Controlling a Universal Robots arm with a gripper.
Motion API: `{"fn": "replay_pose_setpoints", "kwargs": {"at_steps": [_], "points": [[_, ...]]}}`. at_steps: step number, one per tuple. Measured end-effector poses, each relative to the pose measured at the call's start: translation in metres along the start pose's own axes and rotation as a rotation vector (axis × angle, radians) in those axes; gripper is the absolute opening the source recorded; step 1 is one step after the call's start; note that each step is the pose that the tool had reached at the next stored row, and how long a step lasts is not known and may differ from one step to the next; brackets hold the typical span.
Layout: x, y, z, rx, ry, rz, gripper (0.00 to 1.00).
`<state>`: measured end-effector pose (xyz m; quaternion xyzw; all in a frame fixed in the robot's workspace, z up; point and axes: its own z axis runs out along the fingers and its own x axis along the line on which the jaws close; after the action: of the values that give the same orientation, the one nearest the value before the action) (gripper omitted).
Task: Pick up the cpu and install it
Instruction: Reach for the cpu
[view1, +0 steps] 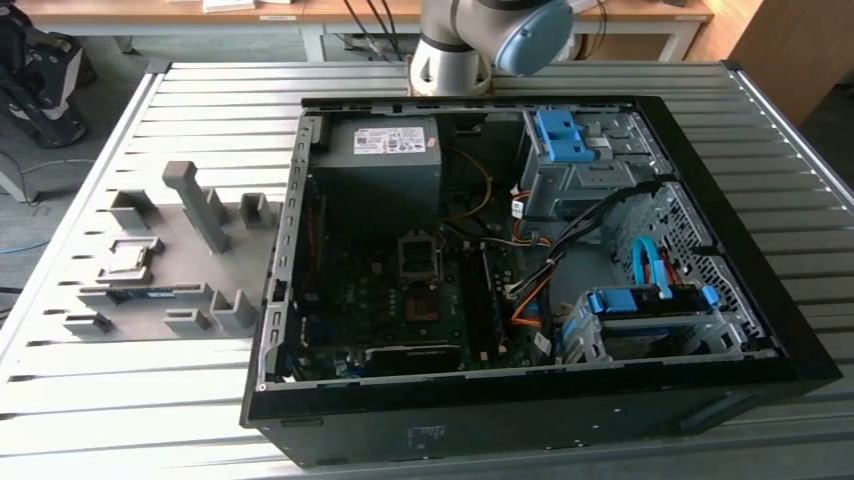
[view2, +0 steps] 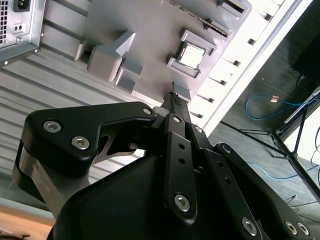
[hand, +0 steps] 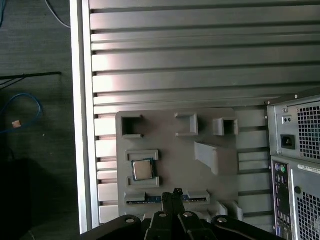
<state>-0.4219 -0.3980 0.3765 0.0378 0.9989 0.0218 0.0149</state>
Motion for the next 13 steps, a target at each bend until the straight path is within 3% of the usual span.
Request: {"fn": "replay_pose_setpoints", "kwargs": {"at_steps": [4,13], "points": [[0.0066,-0.0006,0.0026,-0.0002,-0.0002,0.0,0.1],[0.0072,-0.0013,0.0187,0.0025,-0.0001,0.0,0.1]]}}
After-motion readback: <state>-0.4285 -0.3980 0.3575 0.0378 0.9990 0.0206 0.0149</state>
